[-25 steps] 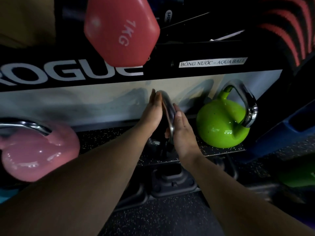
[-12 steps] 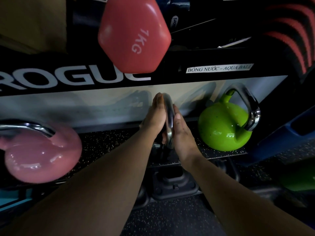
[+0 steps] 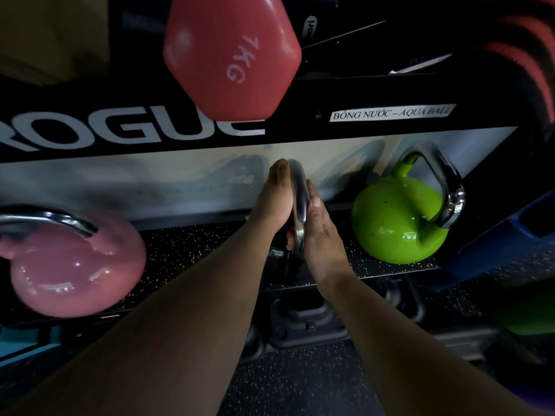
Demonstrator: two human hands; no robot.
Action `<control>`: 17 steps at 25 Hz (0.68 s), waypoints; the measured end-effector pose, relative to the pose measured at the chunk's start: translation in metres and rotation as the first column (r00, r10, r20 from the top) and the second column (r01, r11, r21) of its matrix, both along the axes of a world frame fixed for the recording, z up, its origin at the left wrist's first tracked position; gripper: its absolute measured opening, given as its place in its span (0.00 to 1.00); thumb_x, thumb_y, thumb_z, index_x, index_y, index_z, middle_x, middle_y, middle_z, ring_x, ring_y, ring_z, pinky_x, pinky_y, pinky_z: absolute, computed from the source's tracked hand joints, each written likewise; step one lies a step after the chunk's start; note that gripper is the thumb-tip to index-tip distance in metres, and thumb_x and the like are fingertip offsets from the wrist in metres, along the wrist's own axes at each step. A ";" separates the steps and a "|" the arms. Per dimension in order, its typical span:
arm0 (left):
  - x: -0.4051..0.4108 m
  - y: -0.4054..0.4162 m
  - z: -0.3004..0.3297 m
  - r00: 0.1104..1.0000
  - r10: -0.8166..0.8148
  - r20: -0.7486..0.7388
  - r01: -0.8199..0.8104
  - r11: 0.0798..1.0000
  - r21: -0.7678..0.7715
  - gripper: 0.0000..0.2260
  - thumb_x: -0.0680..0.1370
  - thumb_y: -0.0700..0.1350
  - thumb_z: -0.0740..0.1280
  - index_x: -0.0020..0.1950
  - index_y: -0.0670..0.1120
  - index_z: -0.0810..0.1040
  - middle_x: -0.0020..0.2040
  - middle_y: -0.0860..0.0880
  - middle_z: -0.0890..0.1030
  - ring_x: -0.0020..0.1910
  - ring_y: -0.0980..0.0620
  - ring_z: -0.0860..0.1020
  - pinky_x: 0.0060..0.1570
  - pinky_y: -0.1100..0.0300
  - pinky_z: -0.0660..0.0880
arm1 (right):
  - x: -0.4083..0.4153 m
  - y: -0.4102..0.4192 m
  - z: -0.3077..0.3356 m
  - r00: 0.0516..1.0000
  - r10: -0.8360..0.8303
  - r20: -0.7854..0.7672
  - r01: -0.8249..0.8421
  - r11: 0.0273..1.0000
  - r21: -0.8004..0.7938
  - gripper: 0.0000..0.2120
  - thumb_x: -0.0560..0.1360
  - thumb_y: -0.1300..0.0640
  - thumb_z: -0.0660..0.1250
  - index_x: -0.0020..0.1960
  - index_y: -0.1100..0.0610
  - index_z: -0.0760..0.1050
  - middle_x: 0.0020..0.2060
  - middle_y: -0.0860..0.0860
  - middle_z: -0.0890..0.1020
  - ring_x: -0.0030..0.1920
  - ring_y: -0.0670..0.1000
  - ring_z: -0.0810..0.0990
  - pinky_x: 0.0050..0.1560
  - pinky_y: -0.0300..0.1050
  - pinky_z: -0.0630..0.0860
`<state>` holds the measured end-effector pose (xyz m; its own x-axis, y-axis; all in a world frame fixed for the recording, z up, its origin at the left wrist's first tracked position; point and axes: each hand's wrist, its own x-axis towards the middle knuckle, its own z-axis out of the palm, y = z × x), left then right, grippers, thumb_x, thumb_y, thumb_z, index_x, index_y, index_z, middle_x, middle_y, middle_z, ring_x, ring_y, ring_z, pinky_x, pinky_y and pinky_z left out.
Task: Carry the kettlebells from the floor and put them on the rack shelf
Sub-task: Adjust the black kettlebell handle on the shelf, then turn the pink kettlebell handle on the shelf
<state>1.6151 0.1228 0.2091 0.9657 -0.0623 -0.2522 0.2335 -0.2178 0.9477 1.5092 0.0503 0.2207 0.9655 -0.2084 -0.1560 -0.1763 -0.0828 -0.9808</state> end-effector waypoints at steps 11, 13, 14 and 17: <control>-0.028 0.083 0.028 0.889 -0.410 0.206 0.061 0.550 0.833 0.24 0.81 0.62 0.50 0.73 0.54 0.66 0.74 0.47 0.70 0.73 0.44 0.65 0.73 0.35 0.44 | 0.012 -0.026 0.036 1.000 0.024 0.008 -0.016 0.841 -0.541 0.21 0.79 0.53 0.62 0.72 0.48 0.69 0.62 0.57 0.77 0.62 0.61 0.74 0.65 0.58 0.71; -0.044 0.126 0.027 0.836 -0.486 0.254 0.014 0.482 0.876 0.22 0.81 0.59 0.52 0.72 0.52 0.68 0.75 0.47 0.68 0.74 0.45 0.62 0.73 0.37 0.41 | 0.011 -0.013 0.052 0.982 0.159 0.100 0.002 0.523 -0.852 0.24 0.75 0.54 0.64 0.71 0.52 0.70 0.61 0.60 0.76 0.61 0.65 0.71 0.63 0.59 0.69; -0.049 0.147 0.027 0.822 -0.503 0.268 -0.011 0.456 0.890 0.22 0.81 0.58 0.53 0.72 0.51 0.69 0.75 0.47 0.67 0.75 0.45 0.61 0.73 0.38 0.40 | 0.010 0.002 0.058 0.961 0.253 0.116 -0.002 0.422 -0.907 0.25 0.74 0.54 0.64 0.72 0.53 0.70 0.61 0.61 0.75 0.61 0.65 0.70 0.64 0.59 0.68; -0.053 0.215 0.036 0.815 -0.477 0.330 -0.146 0.381 0.913 0.22 0.81 0.57 0.54 0.71 0.49 0.71 0.75 0.46 0.69 0.76 0.43 0.61 0.73 0.37 0.41 | 0.018 0.069 0.067 0.914 0.400 0.067 -0.098 0.377 -0.921 0.28 0.75 0.50 0.62 0.75 0.51 0.65 0.66 0.59 0.73 0.67 0.63 0.66 0.70 0.59 0.62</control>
<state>1.5621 0.3380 0.2451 0.9375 -0.2843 0.2008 -0.3093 -0.9450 0.1059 1.5267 0.1196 0.2879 0.9645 0.1768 0.1963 0.2324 -0.9211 -0.3123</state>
